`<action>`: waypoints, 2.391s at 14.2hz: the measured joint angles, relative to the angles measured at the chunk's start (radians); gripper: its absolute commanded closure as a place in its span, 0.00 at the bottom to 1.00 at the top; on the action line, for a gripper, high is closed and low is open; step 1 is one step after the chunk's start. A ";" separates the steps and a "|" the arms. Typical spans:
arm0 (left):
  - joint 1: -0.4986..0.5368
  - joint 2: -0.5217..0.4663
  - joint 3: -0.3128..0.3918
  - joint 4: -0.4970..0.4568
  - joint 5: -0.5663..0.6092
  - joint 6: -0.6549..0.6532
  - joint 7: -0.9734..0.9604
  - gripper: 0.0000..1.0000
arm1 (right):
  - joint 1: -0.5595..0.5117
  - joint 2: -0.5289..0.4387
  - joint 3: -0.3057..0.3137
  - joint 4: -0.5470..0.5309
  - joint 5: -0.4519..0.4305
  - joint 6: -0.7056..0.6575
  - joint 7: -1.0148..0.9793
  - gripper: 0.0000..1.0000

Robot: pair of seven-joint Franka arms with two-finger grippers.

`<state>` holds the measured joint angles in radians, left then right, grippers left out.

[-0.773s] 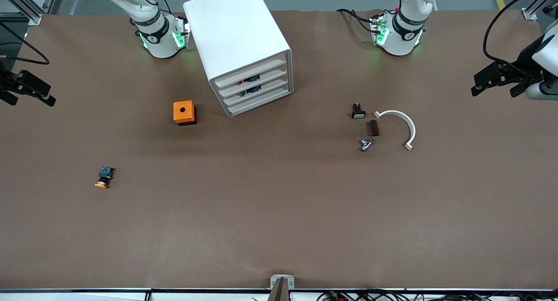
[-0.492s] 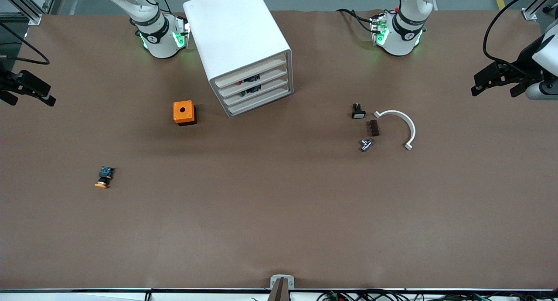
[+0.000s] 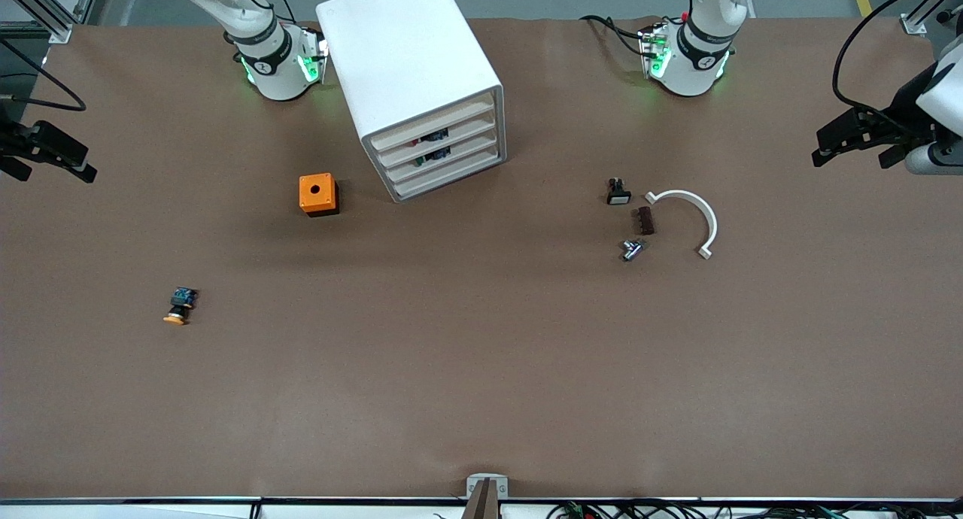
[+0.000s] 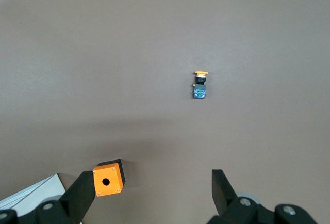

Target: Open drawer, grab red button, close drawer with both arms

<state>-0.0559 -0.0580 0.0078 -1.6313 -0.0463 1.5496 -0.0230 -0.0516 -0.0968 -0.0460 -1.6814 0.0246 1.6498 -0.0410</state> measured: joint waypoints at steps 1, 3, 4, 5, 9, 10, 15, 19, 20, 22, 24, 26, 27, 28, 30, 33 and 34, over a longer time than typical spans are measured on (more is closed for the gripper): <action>0.000 0.009 0.000 -0.001 0.000 -0.001 0.000 0.00 | 0.000 0.000 0.000 0.000 0.000 0.000 0.000 0.00; 0.000 0.033 0.000 -0.001 0.000 -0.001 0.000 0.00 | 0.000 0.000 0.000 0.000 0.000 -0.001 0.000 0.00; 0.000 0.047 0.000 -0.001 0.000 -0.001 0.000 0.00 | 0.000 0.000 0.000 0.000 0.000 -0.001 0.000 0.00; 0.000 0.063 0.000 -0.001 0.000 -0.001 0.000 0.00 | 0.000 0.000 0.000 0.000 0.000 -0.002 0.000 0.00; -0.013 0.114 -0.003 -0.001 0.000 -0.001 0.000 0.00 | 0.000 0.000 0.001 0.000 0.000 -0.008 0.010 0.00; -0.018 0.119 -0.003 -0.001 0.000 -0.003 0.000 0.00 | 0.000 0.000 0.001 0.000 0.000 -0.012 0.016 0.00; -0.112 0.146 -0.017 0.000 -0.028 -0.083 -0.142 0.00 | 0.001 0.000 0.003 0.000 0.000 -0.016 0.027 0.00; -0.224 0.202 -0.025 0.006 -0.161 -0.141 -0.516 0.00 | 0.001 0.000 0.004 -0.003 0.000 -0.016 0.029 0.00; -0.252 0.218 -0.026 0.008 -0.193 -0.142 -0.614 0.00 | 0.001 0.000 0.004 -0.004 0.000 -0.016 0.029 0.00; -0.295 0.265 -0.028 0.015 -0.272 -0.142 -0.813 0.00 | 0.002 0.000 0.005 -0.005 0.000 -0.017 0.041 0.00; -0.316 0.334 -0.031 0.030 -0.356 -0.142 -0.995 0.00 | 0.018 0.001 0.006 -0.008 0.001 -0.019 0.092 0.00; -0.319 0.419 -0.056 0.047 -0.415 -0.141 -1.131 0.00 | 0.041 0.002 0.007 -0.013 0.001 -0.020 0.146 0.00; -0.319 0.460 -0.075 0.061 -0.437 -0.141 -1.196 0.00 | 0.052 0.002 0.007 -0.015 0.001 -0.024 0.178 0.00; -0.318 0.501 -0.097 0.073 -0.459 -0.141 -1.266 0.00 | 0.065 0.002 0.008 -0.015 0.001 -0.031 0.218 0.00; -0.316 0.580 -0.145 0.097 -0.509 -0.140 -1.417 0.00 | 0.094 0.002 0.009 -0.016 0.001 -0.042 0.305 0.00; -0.291 0.698 -0.206 0.142 -0.582 -0.129 -1.623 0.00 | 0.133 0.004 0.009 -0.018 0.001 -0.050 0.425 0.00; -0.283 0.736 -0.221 0.159 -0.595 -0.117 -1.692 0.00 | 0.145 0.005 0.010 -0.018 0.002 -0.053 0.466 0.00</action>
<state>-0.3387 0.6776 -0.2136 -1.4721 -0.6417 1.4327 -1.7152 0.0937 -0.0922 -0.0364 -1.6997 0.0268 1.5966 0.4252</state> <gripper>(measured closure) 0.000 0.000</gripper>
